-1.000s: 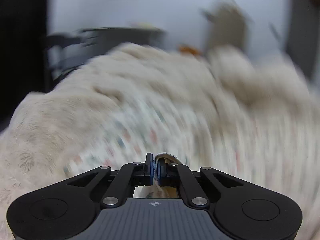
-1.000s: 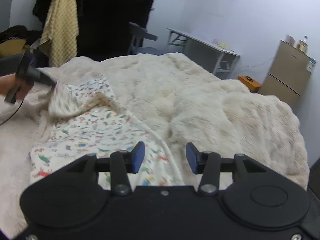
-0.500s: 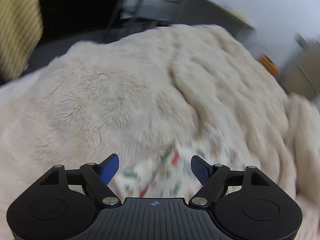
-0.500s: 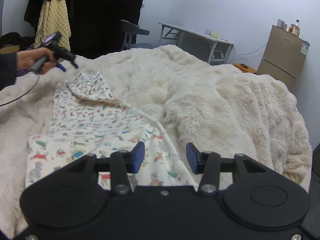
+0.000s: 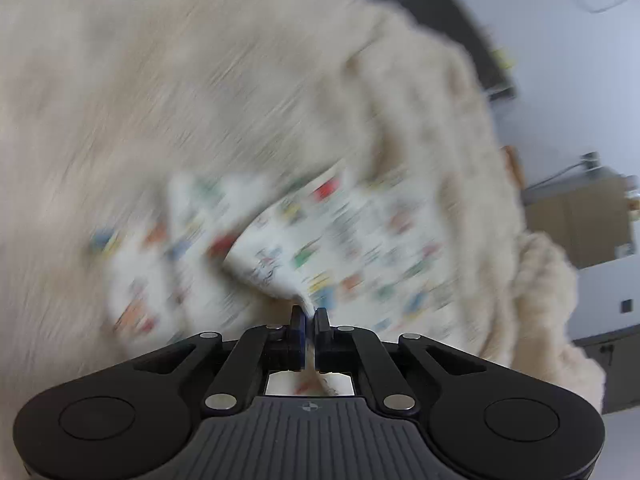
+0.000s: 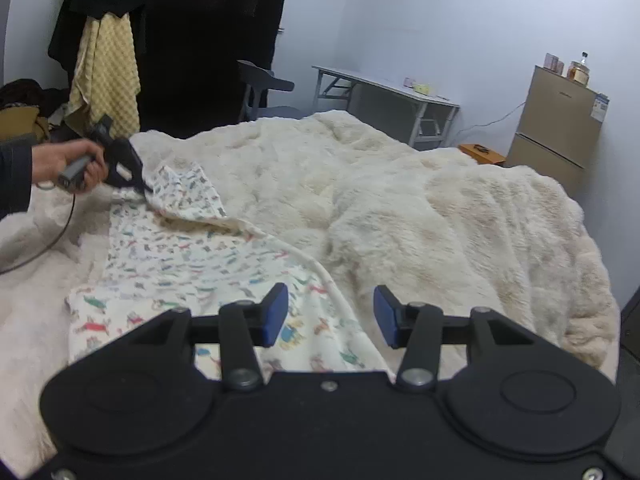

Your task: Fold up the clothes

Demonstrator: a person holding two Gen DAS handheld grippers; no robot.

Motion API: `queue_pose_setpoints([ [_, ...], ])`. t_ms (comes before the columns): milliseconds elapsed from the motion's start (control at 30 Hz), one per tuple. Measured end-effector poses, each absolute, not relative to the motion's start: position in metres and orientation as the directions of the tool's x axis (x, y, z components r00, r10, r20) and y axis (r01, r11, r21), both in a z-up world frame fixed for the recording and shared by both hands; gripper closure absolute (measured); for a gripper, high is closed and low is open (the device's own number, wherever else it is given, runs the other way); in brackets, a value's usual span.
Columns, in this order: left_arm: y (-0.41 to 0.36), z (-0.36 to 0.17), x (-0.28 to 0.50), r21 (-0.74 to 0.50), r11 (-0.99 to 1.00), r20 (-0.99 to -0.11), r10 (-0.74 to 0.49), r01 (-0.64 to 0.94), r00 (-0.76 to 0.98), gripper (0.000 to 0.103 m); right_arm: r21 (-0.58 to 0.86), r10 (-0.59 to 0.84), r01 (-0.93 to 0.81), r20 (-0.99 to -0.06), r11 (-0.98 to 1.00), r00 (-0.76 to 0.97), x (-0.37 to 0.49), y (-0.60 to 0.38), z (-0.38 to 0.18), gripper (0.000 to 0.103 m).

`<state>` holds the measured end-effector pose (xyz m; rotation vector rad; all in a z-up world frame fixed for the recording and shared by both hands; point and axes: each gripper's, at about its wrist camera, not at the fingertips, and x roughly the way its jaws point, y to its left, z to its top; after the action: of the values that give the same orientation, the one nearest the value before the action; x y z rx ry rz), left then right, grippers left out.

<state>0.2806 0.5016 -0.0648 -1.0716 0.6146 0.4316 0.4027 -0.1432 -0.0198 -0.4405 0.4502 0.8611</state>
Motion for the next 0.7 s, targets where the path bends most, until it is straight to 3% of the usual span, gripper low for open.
queue_pose_setpoints([
  [67, 0.507, -0.037, 0.290, -0.727, 0.435, -0.550, 0.093, -0.531, 0.830, 0.095, -0.195, 0.607, -0.789, -0.541, 0.583, 0.582, 0.403, -0.145, -0.019, 0.057],
  [133, 0.511, -0.013, 0.299, -0.711, 0.478, -0.503, 0.166, -0.515, 0.848, 0.030, -0.187, 0.610, -0.784, -0.533, 0.592, 0.587, 0.403, -0.149, -0.017, 0.057],
  [167, 0.511, -0.004, 0.300, -0.678, 0.520, -0.494, 0.201, -0.520, 0.846, 0.024, -0.179, 0.615, -0.784, -0.527, 0.594, 0.587, 0.402, -0.151, -0.017, 0.057],
  [233, 0.510, 0.006, 0.299, -0.618, 0.567, -0.505, 0.245, -0.545, 0.828, 0.024, -0.176, 0.622, -0.785, -0.519, 0.594, 0.587, 0.398, -0.153, -0.017, 0.057],
  [367, 0.510, -0.022, 0.273, -0.542, 0.562, -0.650, 0.191, -0.625, 0.736, 0.025, -0.173, 0.629, -0.788, -0.512, 0.591, 0.585, 0.391, -0.161, -0.021, 0.056],
  [433, 0.510, -0.051, 0.257, -0.499, 0.554, -0.725, 0.155, -0.666, 0.672, 0.040, -0.169, 0.628, -0.788, -0.516, 0.592, 0.583, 0.388, -0.165, -0.024, 0.056],
  [500, 0.508, -0.077, 0.244, -0.472, 0.545, -0.762, 0.144, -0.693, 0.632, 0.043, -0.165, 0.626, -0.787, -0.520, 0.594, 0.581, 0.386, -0.168, -0.027, 0.056],
  [533, 0.508, -0.085, 0.239, -0.475, 0.535, -0.763, 0.145, -0.699, 0.630, 0.048, -0.163, 0.625, -0.786, -0.520, 0.596, 0.582, 0.385, -0.169, -0.027, 0.056],
  [600, 0.510, -0.100, 0.235, -0.506, 0.513, -0.750, 0.135, -0.694, 0.647, 0.049, -0.159, 0.626, -0.784, -0.517, 0.600, 0.584, 0.382, -0.172, -0.027, 0.056],
  [667, 0.511, -0.111, 0.237, -0.530, 0.499, -0.738, 0.126, -0.686, 0.663, 0.065, -0.160, 0.626, -0.780, -0.510, 0.605, 0.590, 0.378, -0.174, -0.025, 0.056],
  [700, 0.510, -0.114, 0.239, -0.513, 0.503, -0.742, 0.148, -0.696, 0.653, 0.091, -0.160, 0.626, -0.777, -0.505, 0.608, 0.594, 0.376, -0.176, -0.024, 0.056],
])
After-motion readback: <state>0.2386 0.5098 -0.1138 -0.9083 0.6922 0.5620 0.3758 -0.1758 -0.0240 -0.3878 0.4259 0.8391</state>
